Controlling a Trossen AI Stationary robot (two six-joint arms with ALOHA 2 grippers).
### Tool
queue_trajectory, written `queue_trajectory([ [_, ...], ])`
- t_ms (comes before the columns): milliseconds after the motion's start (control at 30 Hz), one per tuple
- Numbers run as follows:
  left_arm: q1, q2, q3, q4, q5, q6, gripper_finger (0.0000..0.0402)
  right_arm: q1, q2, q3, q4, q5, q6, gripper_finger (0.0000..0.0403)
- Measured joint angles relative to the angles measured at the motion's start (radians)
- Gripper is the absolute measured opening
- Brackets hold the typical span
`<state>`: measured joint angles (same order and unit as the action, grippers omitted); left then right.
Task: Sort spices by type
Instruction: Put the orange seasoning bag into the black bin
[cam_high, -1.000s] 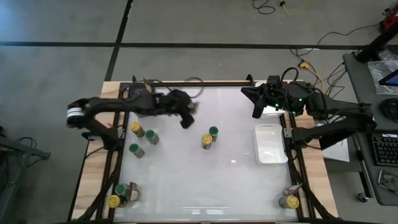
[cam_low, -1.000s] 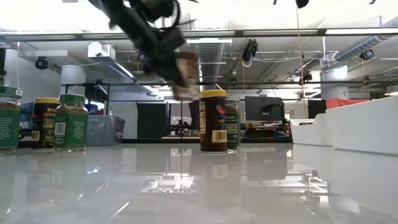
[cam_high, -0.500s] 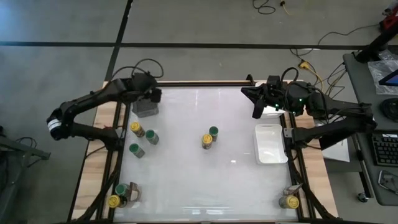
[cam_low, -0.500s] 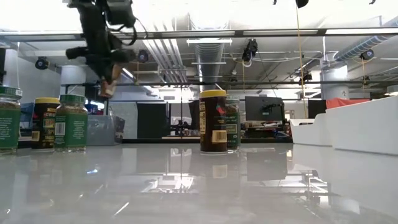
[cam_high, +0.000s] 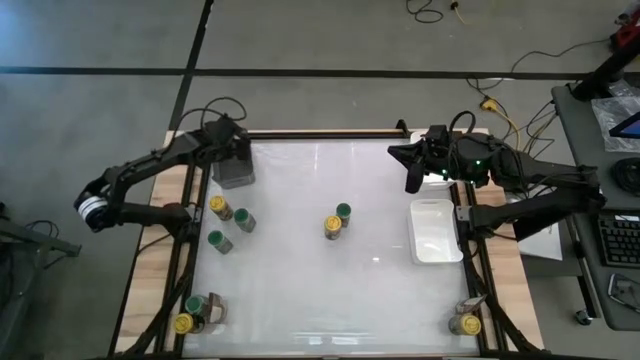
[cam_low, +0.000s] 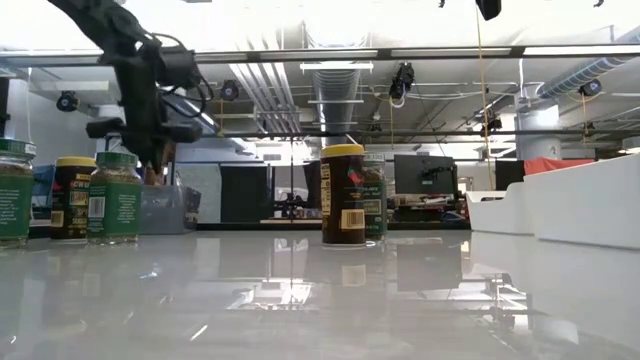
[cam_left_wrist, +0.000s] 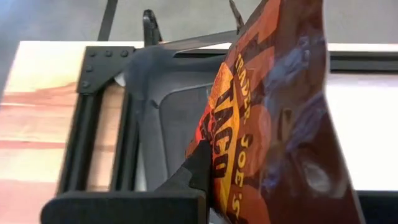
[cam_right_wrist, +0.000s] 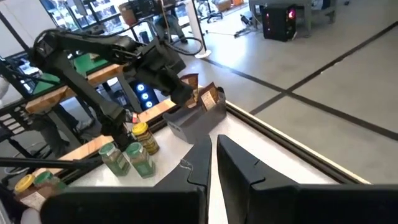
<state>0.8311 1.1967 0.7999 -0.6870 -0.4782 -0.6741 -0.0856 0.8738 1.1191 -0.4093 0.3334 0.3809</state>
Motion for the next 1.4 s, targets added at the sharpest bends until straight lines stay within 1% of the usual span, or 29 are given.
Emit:
queue_trajectory([
  [167,0.027,0.031,-0.05,0.096,0.005,0.006,0.0012,0.0,0.0,0.0,0.001,0.0,0.009,0.0018],
  [433,0.035,0.062,-0.058,0.137,-0.008,0.006,0.0012,0.0,0.0,0.0,0.001,-0.001,0.08,0.0018],
  [567,0.035,0.063,-0.049,0.135,-0.004,-0.053,0.0012,0.0,0.0,0.0,0.0,-0.005,0.108,0.0018],
  [733,0.035,0.069,-0.05,0.162,-0.048,-0.111,0.0012,0.001,0.0,0.0,-0.001,-0.027,0.12,0.0018],
  [933,0.032,0.144,-0.042,0.17,-0.116,-0.125,0.0012,0.001,0.0,0.0,-0.001,-0.027,0.119,0.0018],
  [1267,0.049,0.279,-0.024,0.193,-0.128,-0.187,0.0013,0.0,0.0,0.0,-0.002,-0.027,0.105,0.0018],
  [1400,0.05,0.308,-0.01,0.206,-0.126,-0.203,0.0021,0.0,0.0,0.0,-0.002,-0.027,0.104,0.0018],
])
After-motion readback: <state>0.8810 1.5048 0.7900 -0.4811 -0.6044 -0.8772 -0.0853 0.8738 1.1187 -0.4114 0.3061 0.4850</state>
